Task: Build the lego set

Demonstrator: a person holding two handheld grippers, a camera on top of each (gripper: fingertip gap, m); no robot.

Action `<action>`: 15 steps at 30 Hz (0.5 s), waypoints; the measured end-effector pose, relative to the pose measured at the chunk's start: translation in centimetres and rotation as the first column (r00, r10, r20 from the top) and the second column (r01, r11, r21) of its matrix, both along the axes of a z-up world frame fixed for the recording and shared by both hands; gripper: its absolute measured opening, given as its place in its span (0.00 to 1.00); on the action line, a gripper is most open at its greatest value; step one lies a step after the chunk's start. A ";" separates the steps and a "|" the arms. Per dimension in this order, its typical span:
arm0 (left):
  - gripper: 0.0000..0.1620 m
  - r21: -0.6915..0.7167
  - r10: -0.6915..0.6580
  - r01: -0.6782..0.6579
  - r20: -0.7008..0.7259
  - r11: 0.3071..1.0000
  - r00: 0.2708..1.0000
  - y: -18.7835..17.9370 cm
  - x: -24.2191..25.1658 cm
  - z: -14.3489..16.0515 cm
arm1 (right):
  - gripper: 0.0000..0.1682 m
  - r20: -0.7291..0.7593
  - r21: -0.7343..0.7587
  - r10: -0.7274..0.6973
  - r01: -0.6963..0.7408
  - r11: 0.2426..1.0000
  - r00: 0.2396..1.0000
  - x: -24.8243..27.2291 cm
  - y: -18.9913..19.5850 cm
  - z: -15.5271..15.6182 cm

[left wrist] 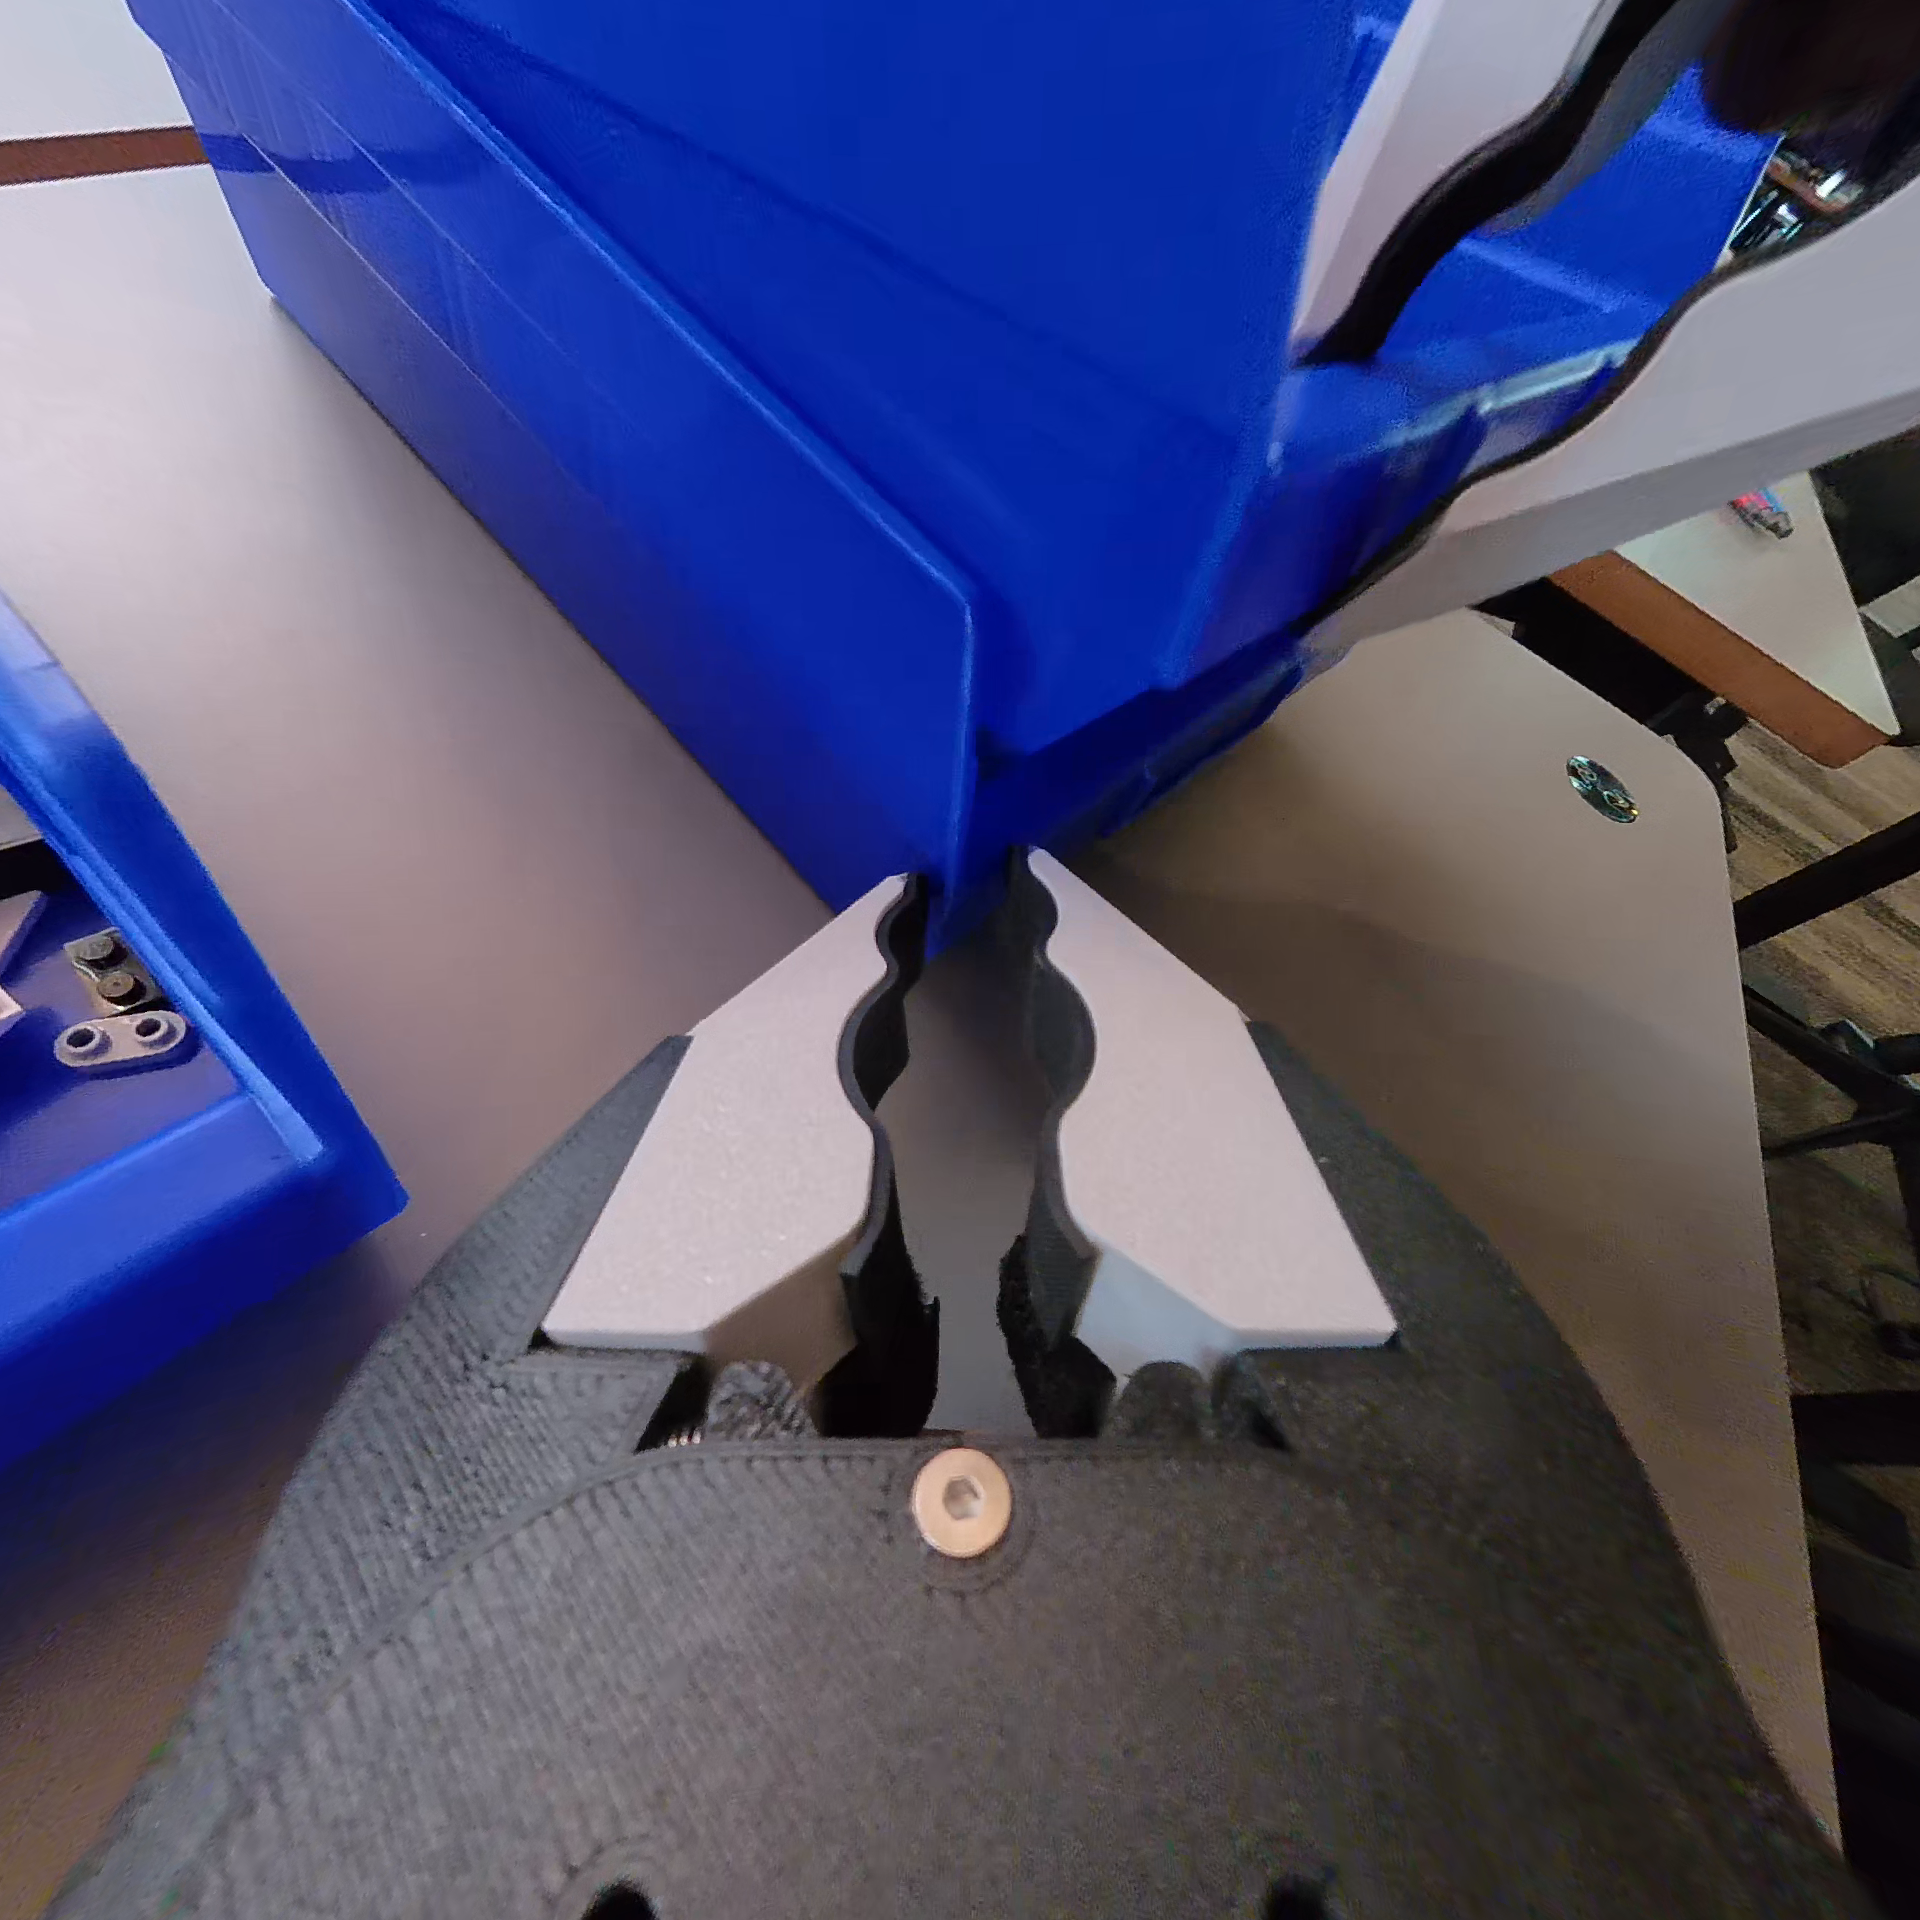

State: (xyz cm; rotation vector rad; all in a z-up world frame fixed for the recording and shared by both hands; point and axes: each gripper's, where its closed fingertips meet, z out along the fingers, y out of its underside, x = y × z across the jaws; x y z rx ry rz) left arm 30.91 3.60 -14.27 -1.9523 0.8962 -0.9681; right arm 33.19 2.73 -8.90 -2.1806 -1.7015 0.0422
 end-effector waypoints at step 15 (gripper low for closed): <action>0.11 -0.037 -0.004 0.005 0.020 0.999 1.000 0.0 0.0 -0.1 | 0.17 0.034 0.220 -0.079 0.070 0.973 0.996 0.0 -2.5 -1.0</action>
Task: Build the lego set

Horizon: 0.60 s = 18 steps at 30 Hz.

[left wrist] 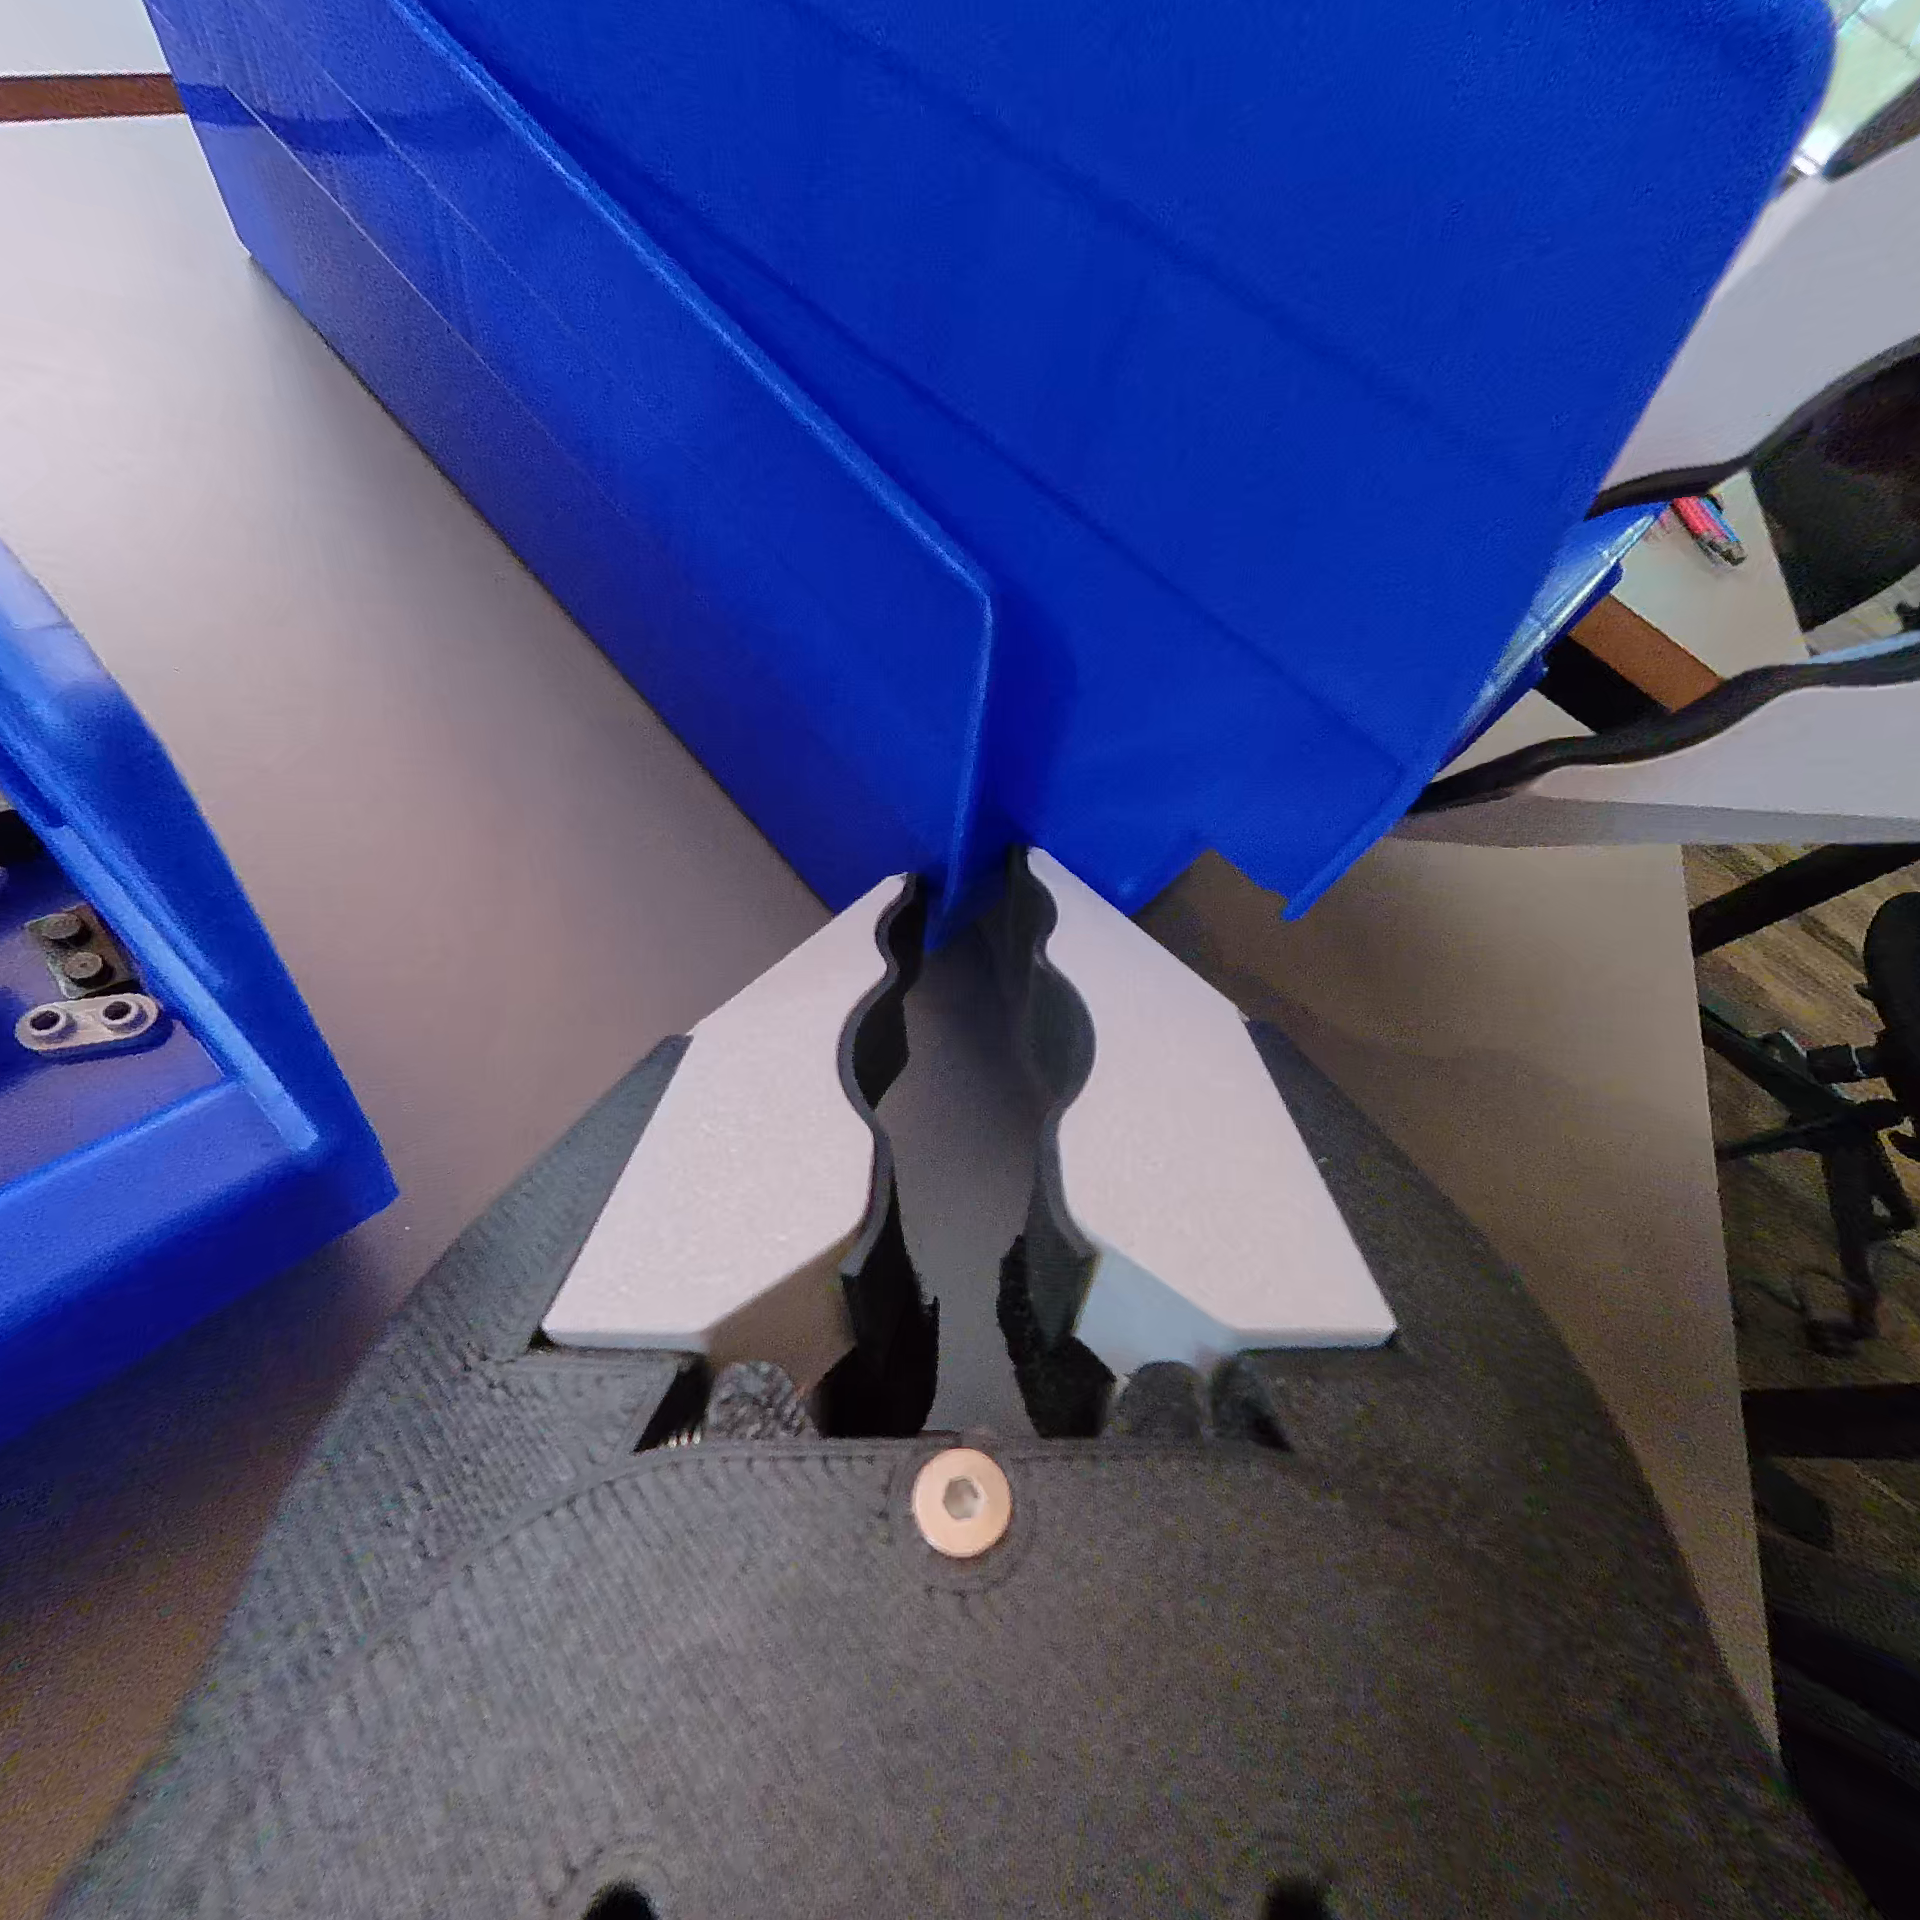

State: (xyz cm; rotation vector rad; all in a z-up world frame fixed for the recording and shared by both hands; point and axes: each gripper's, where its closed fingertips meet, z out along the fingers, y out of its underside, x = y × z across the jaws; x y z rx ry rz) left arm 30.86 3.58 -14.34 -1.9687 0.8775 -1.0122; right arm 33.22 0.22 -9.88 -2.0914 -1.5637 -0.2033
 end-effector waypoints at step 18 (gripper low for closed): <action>0.09 -0.001 0.003 -0.003 -0.001 1.000 1.000 -0.1 -0.1 -0.1 | 0.17 0.236 0.165 -0.048 0.009 0.986 0.971 5.4 -0.1 -1.6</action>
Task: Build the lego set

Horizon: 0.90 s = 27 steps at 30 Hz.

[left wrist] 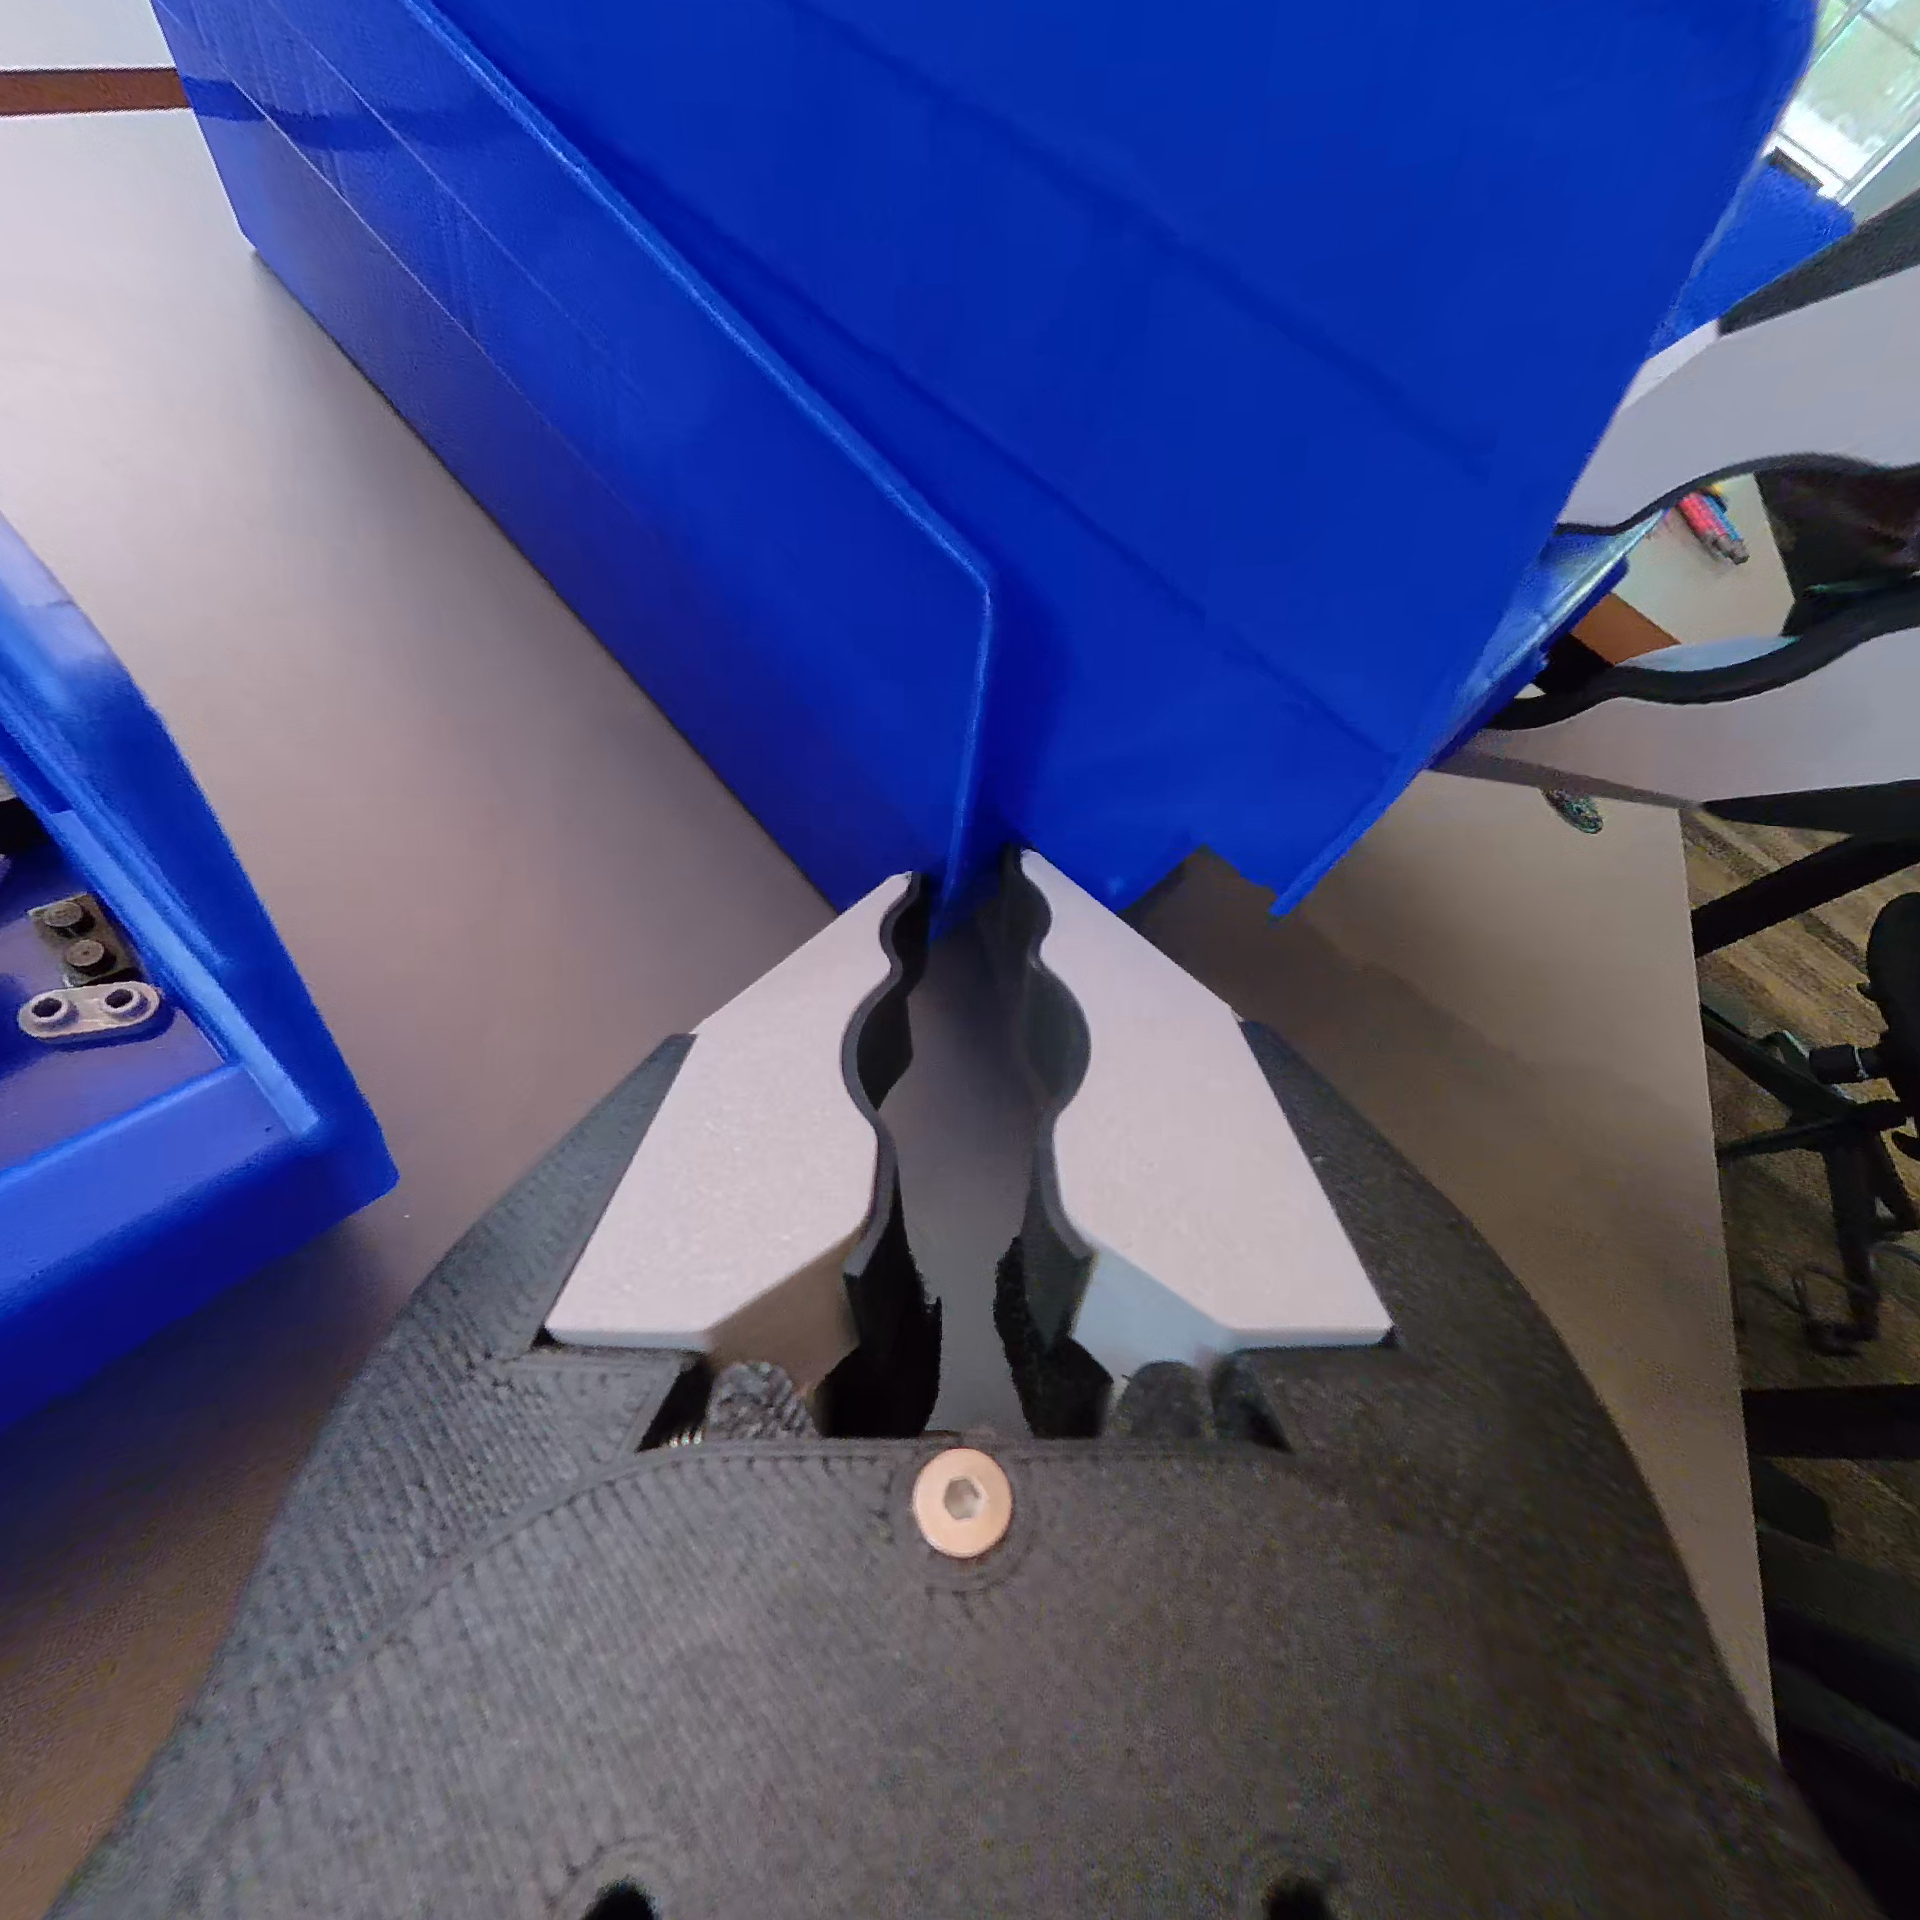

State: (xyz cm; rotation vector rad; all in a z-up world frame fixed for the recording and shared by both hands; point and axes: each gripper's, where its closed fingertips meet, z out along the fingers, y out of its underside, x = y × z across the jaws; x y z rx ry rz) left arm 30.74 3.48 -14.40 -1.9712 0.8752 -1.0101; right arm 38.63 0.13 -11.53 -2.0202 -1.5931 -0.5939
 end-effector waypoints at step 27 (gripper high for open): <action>0.10 -0.001 0.014 -0.014 0.003 1.000 1.000 0.2 -0.2 0.1 | 0.18 0.067 0.241 -0.079 0.061 0.969 0.995 7.6 -3.5 10.9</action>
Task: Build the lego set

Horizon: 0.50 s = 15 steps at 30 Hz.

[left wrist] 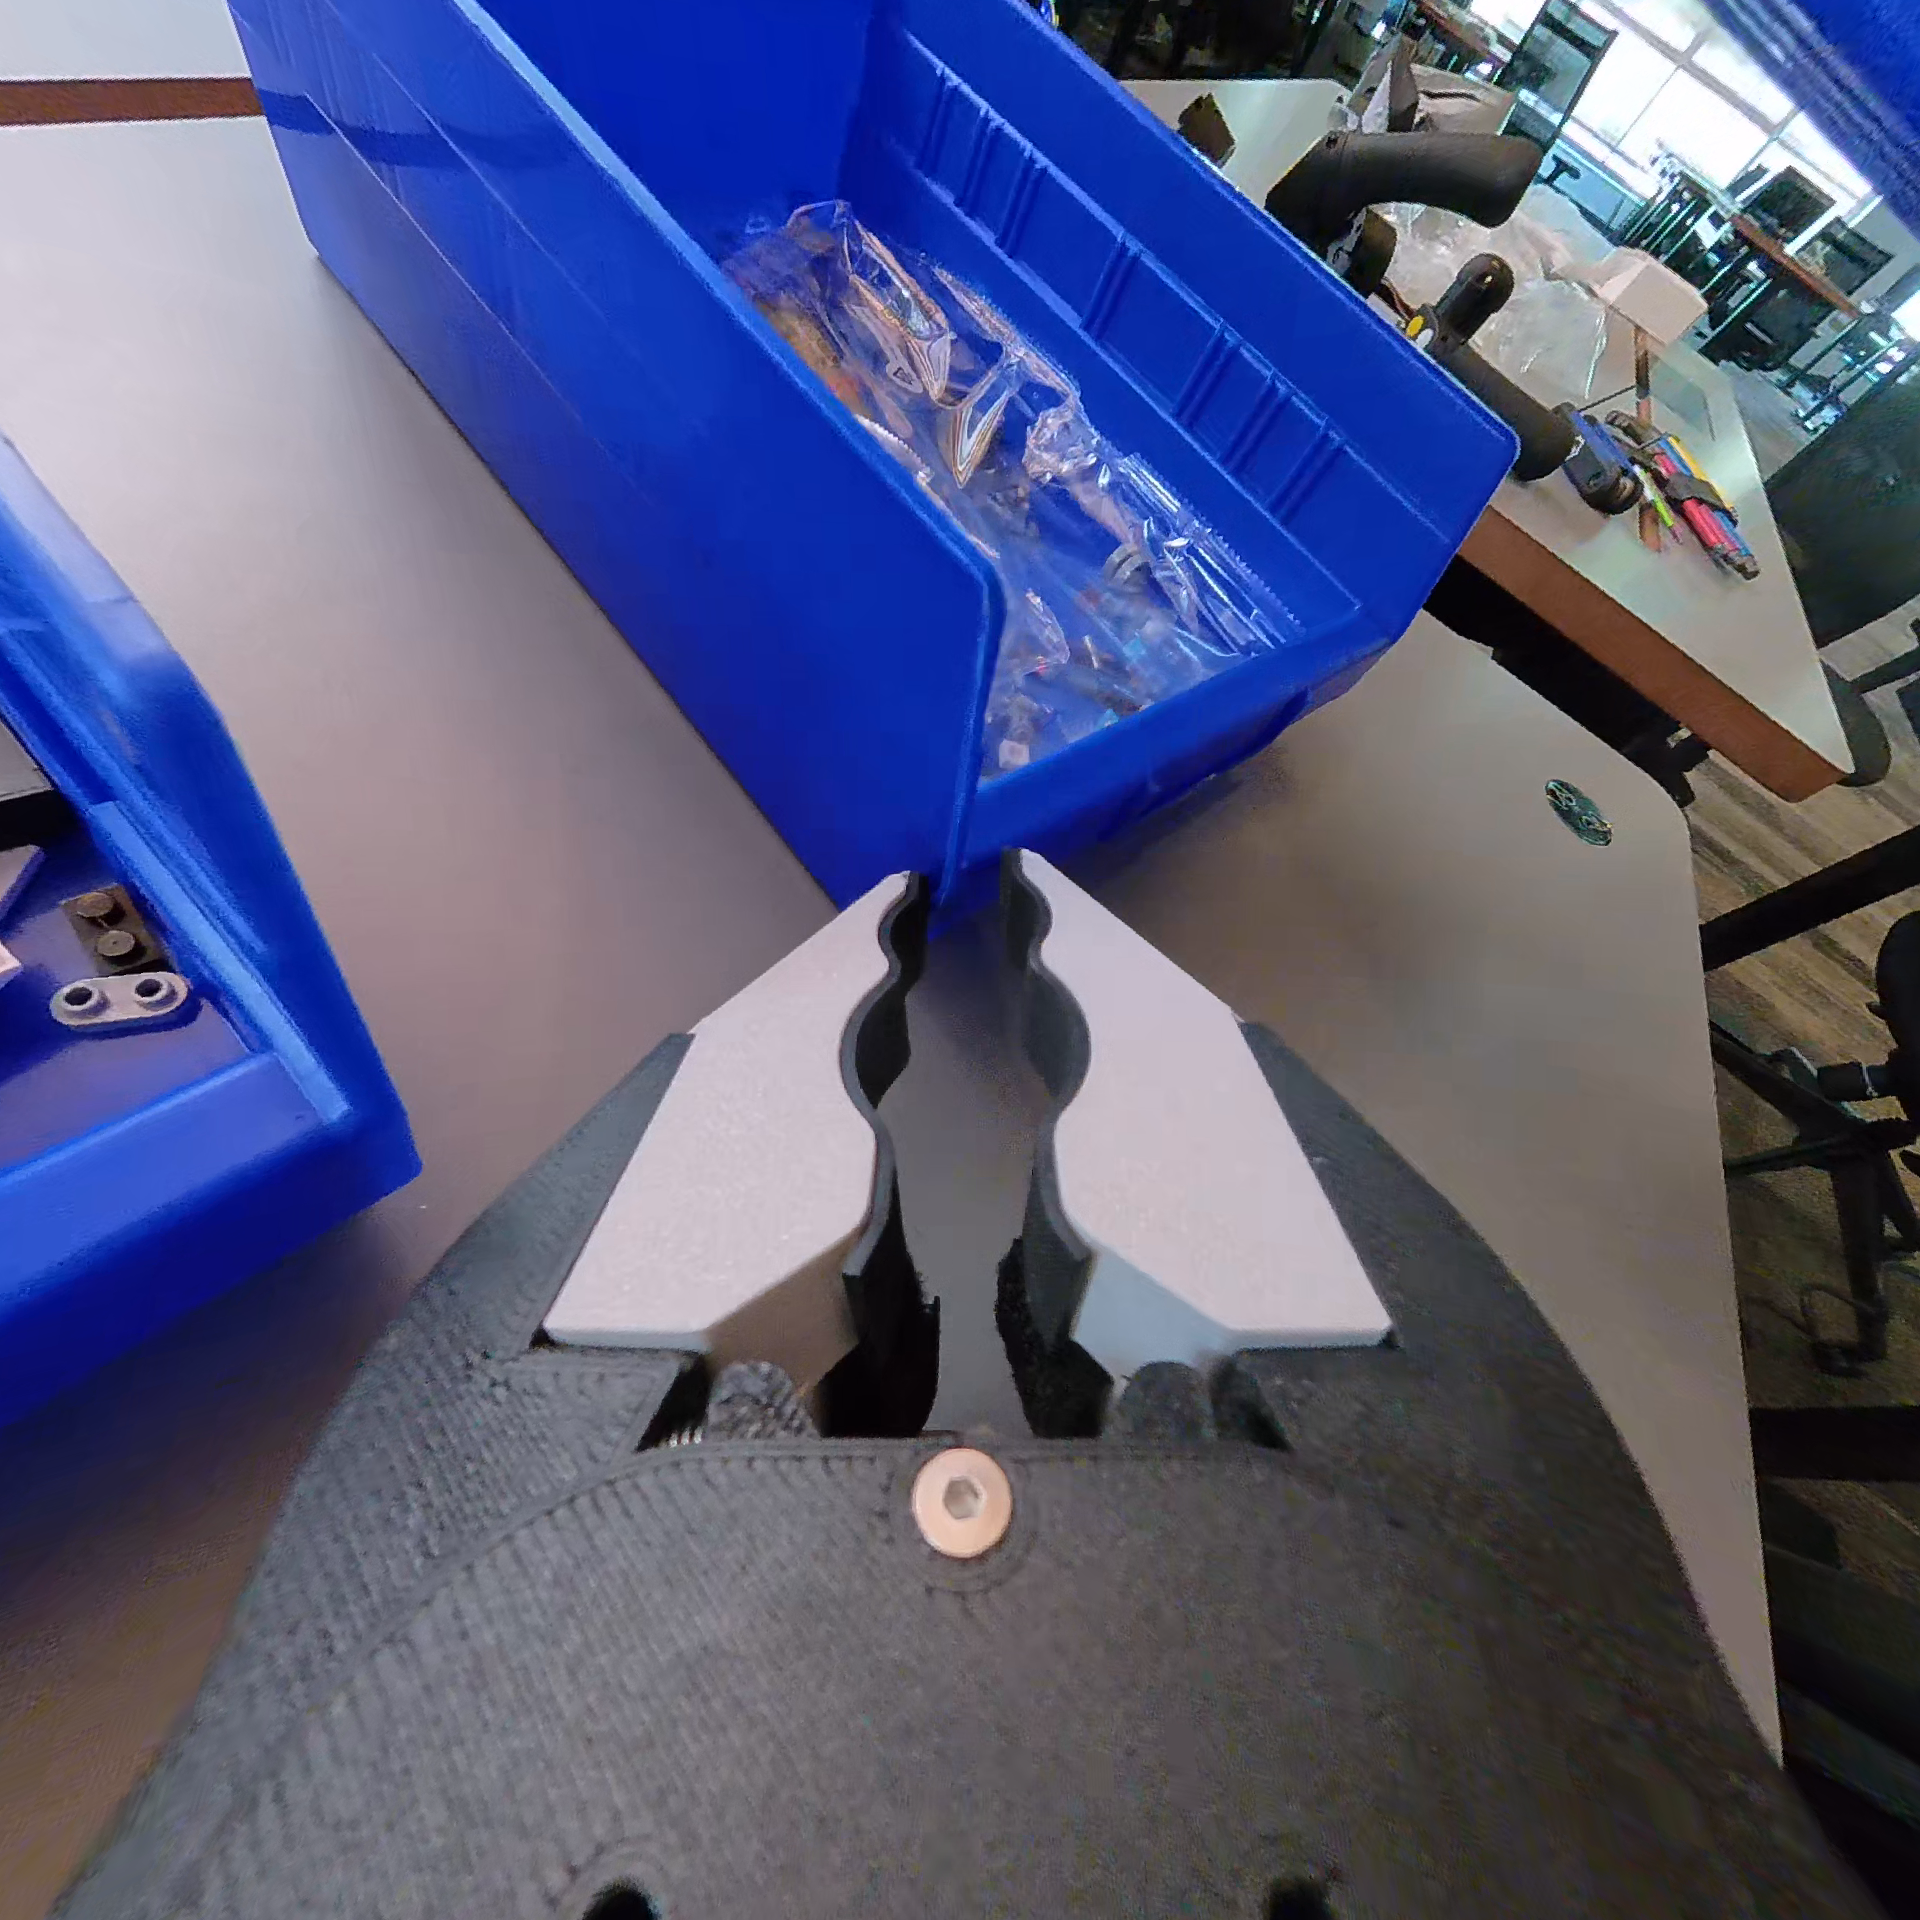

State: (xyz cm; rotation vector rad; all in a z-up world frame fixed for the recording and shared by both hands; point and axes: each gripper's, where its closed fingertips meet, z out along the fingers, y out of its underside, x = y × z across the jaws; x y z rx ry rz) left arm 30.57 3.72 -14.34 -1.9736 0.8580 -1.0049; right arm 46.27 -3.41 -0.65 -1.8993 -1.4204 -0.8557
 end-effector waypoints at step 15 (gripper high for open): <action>0.18 0.081 0.066 -0.069 0.036 0.994 0.997 1.3 -1.3 3.7 | 0.18 0.044 -0.075 -0.246 0.249 0.966 0.968 9.5 -7.5 -4.2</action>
